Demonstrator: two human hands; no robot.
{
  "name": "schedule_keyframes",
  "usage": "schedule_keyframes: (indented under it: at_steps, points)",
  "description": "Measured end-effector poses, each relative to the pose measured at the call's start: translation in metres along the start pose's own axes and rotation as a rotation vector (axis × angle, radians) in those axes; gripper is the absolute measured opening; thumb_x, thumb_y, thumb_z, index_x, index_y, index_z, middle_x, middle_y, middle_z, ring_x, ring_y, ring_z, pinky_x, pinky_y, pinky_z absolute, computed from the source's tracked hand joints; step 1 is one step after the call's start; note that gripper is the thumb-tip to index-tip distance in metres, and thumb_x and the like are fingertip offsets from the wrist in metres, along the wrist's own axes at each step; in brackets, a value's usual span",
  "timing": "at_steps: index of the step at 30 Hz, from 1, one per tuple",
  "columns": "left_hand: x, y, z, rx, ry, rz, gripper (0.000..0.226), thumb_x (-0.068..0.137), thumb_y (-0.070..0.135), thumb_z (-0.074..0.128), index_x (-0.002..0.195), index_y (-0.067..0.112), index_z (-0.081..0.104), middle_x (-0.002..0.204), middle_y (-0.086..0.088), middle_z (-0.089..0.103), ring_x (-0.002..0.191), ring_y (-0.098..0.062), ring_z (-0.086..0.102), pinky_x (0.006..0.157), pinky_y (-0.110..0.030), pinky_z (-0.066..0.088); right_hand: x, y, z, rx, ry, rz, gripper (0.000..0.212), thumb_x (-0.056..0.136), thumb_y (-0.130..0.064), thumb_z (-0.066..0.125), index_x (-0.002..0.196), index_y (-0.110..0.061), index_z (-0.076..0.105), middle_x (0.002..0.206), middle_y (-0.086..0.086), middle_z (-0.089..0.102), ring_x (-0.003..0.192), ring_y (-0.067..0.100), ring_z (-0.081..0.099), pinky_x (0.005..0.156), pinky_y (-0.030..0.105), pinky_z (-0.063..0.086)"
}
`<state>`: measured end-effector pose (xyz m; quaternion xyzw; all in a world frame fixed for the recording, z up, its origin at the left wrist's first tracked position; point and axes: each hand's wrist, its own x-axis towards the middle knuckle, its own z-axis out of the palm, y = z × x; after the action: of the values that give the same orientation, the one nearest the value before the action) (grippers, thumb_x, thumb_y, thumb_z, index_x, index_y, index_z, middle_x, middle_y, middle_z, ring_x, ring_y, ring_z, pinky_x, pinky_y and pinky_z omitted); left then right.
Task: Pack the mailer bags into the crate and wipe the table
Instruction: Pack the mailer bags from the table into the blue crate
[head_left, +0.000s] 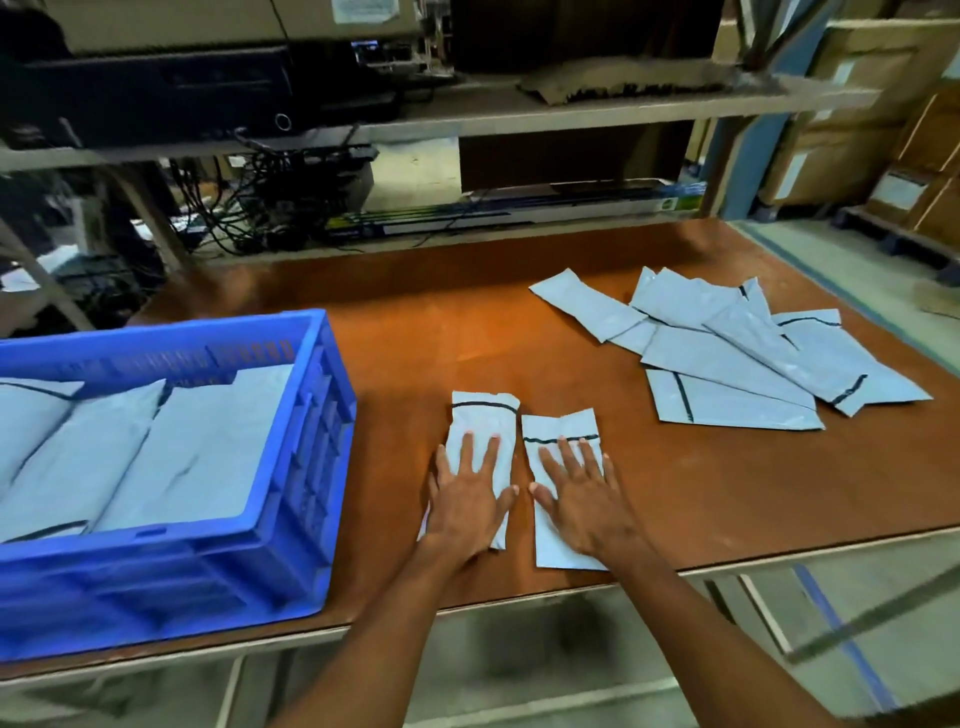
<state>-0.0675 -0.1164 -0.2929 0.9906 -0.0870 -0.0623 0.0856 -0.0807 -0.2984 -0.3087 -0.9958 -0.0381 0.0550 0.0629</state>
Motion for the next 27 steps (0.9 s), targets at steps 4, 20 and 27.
schedule_keyframes:
  at_steps: [4, 20, 27]
  points:
    - [-0.02, 0.002, -0.006, 0.038, 0.032, -0.025, 0.064, 0.101, 0.05, 0.027, 0.157, 0.03, 0.002, 0.165, -0.004, 0.002, 0.143, -0.042, 0.013, 0.117, -0.054, 0.021, -0.012, -0.001, 0.002, 0.029, 0.019, -0.073, 0.105, 0.068, -0.071, -0.035, 0.156, -0.032, 0.006, 0.164, -0.009, -0.001, 0.152, 0.019, -0.003, 0.123, 0.039, 0.0]
    - [-0.086, -0.235, -0.264, -0.009, 0.635, -0.172, 0.078, 0.08, 0.07, 0.03, 0.152, 0.044, 0.018, 0.16, -0.011, 0.018, 0.135, -0.041, 0.028, 0.111, -0.05, 0.025, 0.018, -0.289, -0.211, 0.541, 0.617, -0.514, 0.052, 0.102, -0.039, 0.027, 0.147, -0.018, 0.042, 0.153, 0.001, 0.041, 0.145, 0.018, 0.03, 0.119, 0.045, 0.02]
    - [-0.086, -0.321, -0.21, -0.004, 0.116, -0.242, 0.072, 0.097, 0.06, 0.031, 0.156, 0.033, 0.0, 0.162, -0.021, -0.005, 0.149, -0.042, -0.002, 0.117, -0.05, 0.013, 0.052, -0.392, -0.148, 0.053, 0.311, -0.423, 0.048, 0.103, -0.035, 0.029, 0.141, -0.008, 0.04, 0.148, 0.012, 0.039, 0.137, 0.034, 0.031, 0.114, 0.049, 0.024]
